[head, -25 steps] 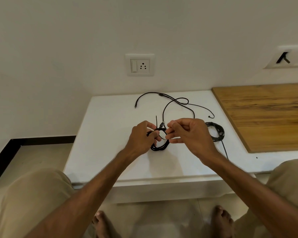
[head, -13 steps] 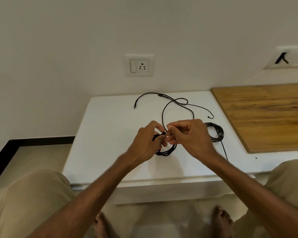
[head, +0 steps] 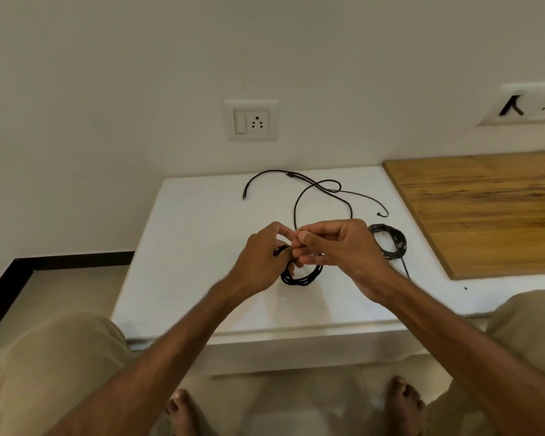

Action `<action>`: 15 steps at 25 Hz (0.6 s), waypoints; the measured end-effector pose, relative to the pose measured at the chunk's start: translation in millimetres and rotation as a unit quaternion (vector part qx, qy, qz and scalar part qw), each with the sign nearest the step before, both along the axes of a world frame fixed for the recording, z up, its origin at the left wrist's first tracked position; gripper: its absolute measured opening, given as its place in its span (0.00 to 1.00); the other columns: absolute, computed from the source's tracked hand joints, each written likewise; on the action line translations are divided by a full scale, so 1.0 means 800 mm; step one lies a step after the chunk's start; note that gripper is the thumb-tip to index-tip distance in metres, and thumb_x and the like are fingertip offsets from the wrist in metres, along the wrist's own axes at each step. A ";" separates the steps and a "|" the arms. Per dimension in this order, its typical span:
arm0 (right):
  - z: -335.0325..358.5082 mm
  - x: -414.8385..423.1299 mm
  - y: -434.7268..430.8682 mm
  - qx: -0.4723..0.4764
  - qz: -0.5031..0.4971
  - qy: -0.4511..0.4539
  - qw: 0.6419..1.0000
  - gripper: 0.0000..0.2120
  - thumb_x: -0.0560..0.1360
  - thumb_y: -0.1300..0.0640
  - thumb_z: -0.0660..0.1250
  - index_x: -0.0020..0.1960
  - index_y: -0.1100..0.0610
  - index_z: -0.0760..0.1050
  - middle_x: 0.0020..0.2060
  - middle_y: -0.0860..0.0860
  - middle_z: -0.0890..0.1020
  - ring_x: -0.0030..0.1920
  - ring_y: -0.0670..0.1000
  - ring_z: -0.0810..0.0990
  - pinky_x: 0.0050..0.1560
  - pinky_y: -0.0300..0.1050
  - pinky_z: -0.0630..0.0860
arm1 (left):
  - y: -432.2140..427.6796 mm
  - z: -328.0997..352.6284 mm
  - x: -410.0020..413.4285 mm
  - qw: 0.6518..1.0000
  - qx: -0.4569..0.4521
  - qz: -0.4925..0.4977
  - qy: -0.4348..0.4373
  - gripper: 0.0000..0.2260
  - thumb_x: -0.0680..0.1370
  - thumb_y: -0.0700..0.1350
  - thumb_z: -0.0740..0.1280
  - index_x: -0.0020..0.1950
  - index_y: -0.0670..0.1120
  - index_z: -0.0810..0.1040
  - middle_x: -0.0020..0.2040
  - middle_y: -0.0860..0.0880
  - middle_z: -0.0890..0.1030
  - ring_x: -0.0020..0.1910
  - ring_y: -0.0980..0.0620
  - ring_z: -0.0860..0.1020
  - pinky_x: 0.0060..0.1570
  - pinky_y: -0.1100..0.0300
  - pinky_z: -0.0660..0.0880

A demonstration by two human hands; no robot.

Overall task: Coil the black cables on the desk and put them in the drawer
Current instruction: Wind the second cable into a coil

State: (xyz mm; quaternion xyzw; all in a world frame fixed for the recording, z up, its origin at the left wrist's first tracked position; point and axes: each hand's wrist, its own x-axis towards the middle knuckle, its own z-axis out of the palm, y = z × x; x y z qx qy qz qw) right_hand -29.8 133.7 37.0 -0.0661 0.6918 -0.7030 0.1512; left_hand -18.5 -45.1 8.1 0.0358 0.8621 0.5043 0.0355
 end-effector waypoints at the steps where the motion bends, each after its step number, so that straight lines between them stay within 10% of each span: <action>1: -0.001 0.000 0.000 0.003 -0.009 -0.002 1.000 0.06 0.78 0.64 0.71 0.53 0.64 0.85 0.42 0.61 0.88 0.45 0.61 0.88 0.49 0.50 0.86 | 0.001 0.000 0.002 1.000 -0.008 -0.004 0.019 0.04 0.82 0.41 0.66 0.56 0.46 0.74 0.35 0.49 0.85 0.32 0.55 0.82 0.38 0.62 0.80; 15: -0.004 0.004 -0.005 0.046 -0.063 0.063 0.995 0.07 0.79 0.66 0.69 0.50 0.59 0.85 0.39 0.56 0.88 0.40 0.54 0.89 0.43 0.43 0.85 | 0.003 -0.008 -0.009 0.994 0.073 0.045 0.066 0.03 0.81 0.40 0.69 0.48 0.44 0.78 0.32 0.48 0.83 0.32 0.48 0.83 0.38 0.59 0.80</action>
